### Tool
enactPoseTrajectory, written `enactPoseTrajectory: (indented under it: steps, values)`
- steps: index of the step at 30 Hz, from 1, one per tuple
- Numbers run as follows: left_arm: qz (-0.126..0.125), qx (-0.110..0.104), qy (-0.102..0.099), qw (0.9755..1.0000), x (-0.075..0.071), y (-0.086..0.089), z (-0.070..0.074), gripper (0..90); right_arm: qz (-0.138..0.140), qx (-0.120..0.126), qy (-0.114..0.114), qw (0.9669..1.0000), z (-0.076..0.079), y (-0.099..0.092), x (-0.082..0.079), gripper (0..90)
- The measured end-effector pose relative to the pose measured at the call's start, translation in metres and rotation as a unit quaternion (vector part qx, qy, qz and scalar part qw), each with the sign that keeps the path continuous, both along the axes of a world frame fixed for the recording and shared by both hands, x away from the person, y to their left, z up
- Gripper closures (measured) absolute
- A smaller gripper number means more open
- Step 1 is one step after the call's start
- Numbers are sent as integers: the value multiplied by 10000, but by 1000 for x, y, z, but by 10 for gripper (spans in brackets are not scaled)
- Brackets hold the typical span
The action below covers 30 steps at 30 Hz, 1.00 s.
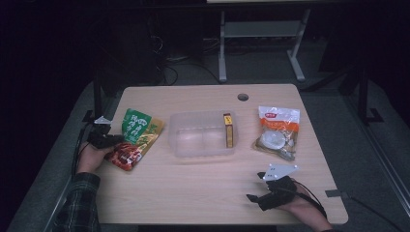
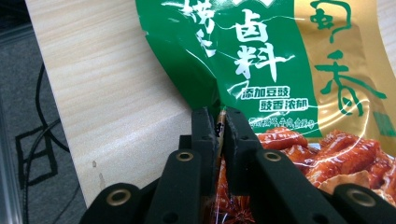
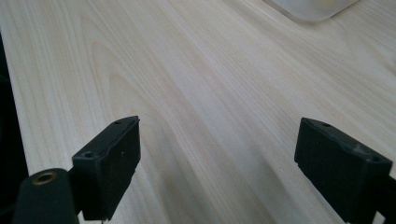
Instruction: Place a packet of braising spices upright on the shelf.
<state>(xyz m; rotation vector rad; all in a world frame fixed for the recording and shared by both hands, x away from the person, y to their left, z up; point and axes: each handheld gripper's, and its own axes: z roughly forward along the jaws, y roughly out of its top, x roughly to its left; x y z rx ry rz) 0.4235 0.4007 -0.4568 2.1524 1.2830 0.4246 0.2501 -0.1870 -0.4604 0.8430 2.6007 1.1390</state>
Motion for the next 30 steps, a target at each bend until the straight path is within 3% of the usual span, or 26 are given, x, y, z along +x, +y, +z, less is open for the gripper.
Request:
enactPoseTrajectory:
  steps: [6, 8, 12, 18, 26, 30]
  values:
    - [37, -249, 94, 9996, 0, 3, 3, 897, -34, 15, 10, 10000, 0, -1, 0, 139]
    - [28, -451, 103, 9989, -2, 6, 5, 898, -48, 34, 10, 10000, 1, -1, 0, 139]
    - [9, -680, -13, 9977, -7, 11, 14, 899, -55, 51, 15, 10000, 1, -1, 1, 139]
    - [-44, -1083, -256, 9938, -20, 16, 34, 900, -62, 51, 9, 10000, 1, -1, 0, 139]
    - [-219, -1112, -441, 9926, -36, 17, 58, 900, -64, 81, 3, 9999, 1, -2, 0, 139]
    - [-316, -1285, -630, 9892, -46, 18, 73, 900, -91, 120, 5, 9999, 2, -1, 1, 138]
